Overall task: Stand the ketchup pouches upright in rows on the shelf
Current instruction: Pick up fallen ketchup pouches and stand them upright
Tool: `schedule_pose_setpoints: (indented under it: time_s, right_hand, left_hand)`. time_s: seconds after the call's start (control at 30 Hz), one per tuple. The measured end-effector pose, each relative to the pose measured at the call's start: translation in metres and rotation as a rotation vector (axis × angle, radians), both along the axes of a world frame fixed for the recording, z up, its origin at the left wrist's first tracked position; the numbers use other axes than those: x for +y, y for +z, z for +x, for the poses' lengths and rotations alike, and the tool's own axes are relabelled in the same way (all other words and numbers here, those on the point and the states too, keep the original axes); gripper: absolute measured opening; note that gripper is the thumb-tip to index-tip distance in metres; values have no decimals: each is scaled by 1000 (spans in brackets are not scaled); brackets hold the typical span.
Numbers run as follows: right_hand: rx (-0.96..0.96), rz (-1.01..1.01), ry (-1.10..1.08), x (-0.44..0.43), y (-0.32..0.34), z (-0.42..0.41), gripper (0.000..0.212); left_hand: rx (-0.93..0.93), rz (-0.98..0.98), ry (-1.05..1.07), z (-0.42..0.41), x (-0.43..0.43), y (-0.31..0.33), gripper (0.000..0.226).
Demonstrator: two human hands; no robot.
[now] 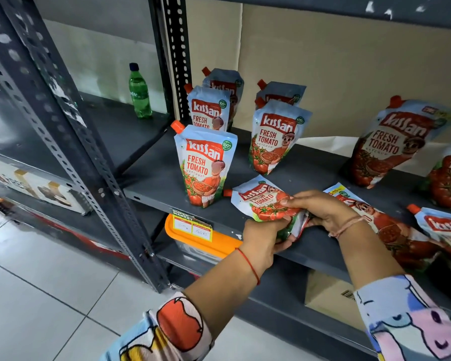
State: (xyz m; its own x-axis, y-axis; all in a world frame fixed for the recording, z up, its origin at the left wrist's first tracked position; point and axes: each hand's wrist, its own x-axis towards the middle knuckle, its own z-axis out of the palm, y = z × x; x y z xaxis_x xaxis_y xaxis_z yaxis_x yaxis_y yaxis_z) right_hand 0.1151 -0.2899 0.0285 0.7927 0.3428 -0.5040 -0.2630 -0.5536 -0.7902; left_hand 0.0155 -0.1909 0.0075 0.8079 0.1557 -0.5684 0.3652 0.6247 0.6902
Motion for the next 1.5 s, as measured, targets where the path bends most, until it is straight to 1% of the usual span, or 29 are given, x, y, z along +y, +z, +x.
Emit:
schedule_pose_setpoints:
  time_s: [0.1, 0.17, 0.23, 0.3, 0.37, 0.47, 0.53, 0.6, 0.7, 0.83, 0.93, 1.0, 1.1, 1.33, 1.43, 1.5]
  right_hand:
    - [-26, 22, -1, -12, 4, -8, 17]
    - [-51, 49, -5, -20, 5, -16, 20]
    - [-84, 123, -12, -29, 4, -27, 20]
    - [-166, 259, -40, -34, -1, -39, 18]
    - [-268, 411, -119, -32, -8, -49, 20]
    - [-392, 560, -232, -16, -21, -53, 36]
    - [-455, 618, -295, 0, -29, -51, 42]
    - [-513, 632, -333, 15, -34, -48, 48]
    - [-563, 600, -346, 34, -46, -44, 48]
    - [-619, 499, -352, 51, -62, -49, 48]
    - [-629, 485, -366, 57, -70, -53, 46]
    - [-625, 482, -364, 58, -73, -53, 45]
    - [-615, 471, -350, 58, -74, -51, 43]
    - [-621, 412, -318, 60, -78, -48, 39]
    - [-586, 425, -322, 60, -77, -51, 42]
    - [-558, 446, -324, 58, -76, -57, 49]
  left_hand:
    - [19, 11, -44, -3, -9, -2, 32]
    - [27, 68, -65, -6, -14, -8, 42]
    - [-4, 146, -34, -11, -20, -15, 48]
    - [-104, 242, 32, -14, -23, -20, 47]
    - [-248, 405, 87, -14, -17, -24, 45]
    - [-398, 677, 34, -5, 5, -24, 48]
    - [-445, 750, -14, 6, 24, -21, 51]
    - [-470, 775, -35, 17, 40, -19, 57]
    - [-434, 777, -52, 27, 58, -23, 59]
    - [-423, 648, -10, 26, 71, -31, 61]
    - [-381, 603, 23, 22, 76, -39, 67]
    - [-371, 649, 18, 18, 77, -46, 63]
    - [-348, 783, 4, 15, 78, -55, 54]
    - [-302, 949, -40, 19, 79, -61, 53]
    - [-298, 1009, -35, 18, 77, -61, 51]
    - [-290, 1035, 22, 12, 73, -63, 49]
